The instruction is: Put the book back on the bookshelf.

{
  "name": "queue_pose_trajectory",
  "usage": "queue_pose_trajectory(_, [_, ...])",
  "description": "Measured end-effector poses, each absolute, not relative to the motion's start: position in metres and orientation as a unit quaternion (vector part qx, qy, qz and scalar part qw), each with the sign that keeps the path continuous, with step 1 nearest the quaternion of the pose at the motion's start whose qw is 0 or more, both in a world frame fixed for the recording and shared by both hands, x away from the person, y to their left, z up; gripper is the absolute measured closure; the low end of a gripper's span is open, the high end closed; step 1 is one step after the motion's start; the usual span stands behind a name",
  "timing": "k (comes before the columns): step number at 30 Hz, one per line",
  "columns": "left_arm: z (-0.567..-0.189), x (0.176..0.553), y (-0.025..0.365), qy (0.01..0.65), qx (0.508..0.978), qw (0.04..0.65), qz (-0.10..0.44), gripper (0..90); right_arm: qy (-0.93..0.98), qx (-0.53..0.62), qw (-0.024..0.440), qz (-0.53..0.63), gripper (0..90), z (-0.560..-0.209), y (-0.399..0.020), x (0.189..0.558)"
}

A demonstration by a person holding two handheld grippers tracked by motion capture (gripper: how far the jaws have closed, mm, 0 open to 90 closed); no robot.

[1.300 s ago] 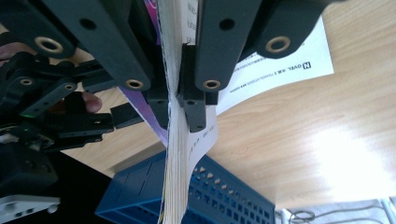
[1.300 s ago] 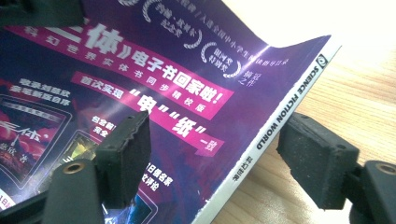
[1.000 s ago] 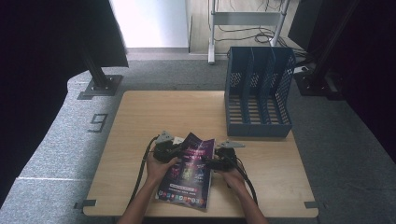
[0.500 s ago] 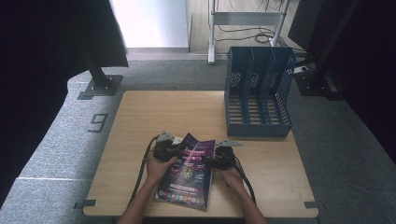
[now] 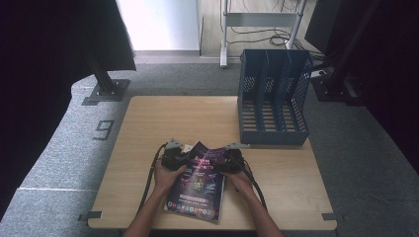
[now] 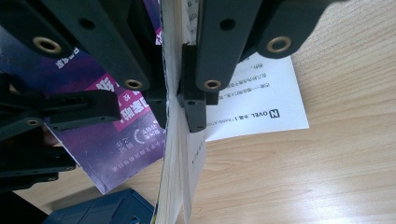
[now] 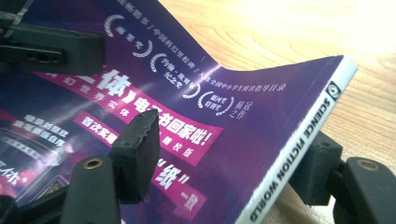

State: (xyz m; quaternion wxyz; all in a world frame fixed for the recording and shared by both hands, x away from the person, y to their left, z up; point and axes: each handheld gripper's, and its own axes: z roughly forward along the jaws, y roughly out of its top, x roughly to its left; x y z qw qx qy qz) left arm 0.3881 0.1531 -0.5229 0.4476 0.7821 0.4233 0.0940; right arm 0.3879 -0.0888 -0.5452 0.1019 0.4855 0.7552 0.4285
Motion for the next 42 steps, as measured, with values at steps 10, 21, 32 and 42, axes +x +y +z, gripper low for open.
queue_pose_trajectory(10, [-0.522,0.388,0.154,0.423,0.780,0.451,0.092,86.4,0.747,0.502,0.092,0.426,51.0,-0.548,-0.099,0.393])
queue_pose_trajectory(21, [-0.520,0.386,0.155,0.419,0.779,0.457,0.092,86.6,0.743,0.489,0.081,0.449,64.5,-0.543,-0.105,0.390])
queue_pose_trajectory(32, [-0.504,0.380,0.167,0.407,0.762,0.496,0.089,86.6,0.730,0.466,0.096,0.490,69.2,-0.512,-0.110,0.375])
queue_pose_trajectory(42, [-0.489,0.375,0.169,0.395,0.753,0.517,0.096,86.4,0.725,0.436,0.126,0.518,70.6,-0.490,-0.110,0.362])
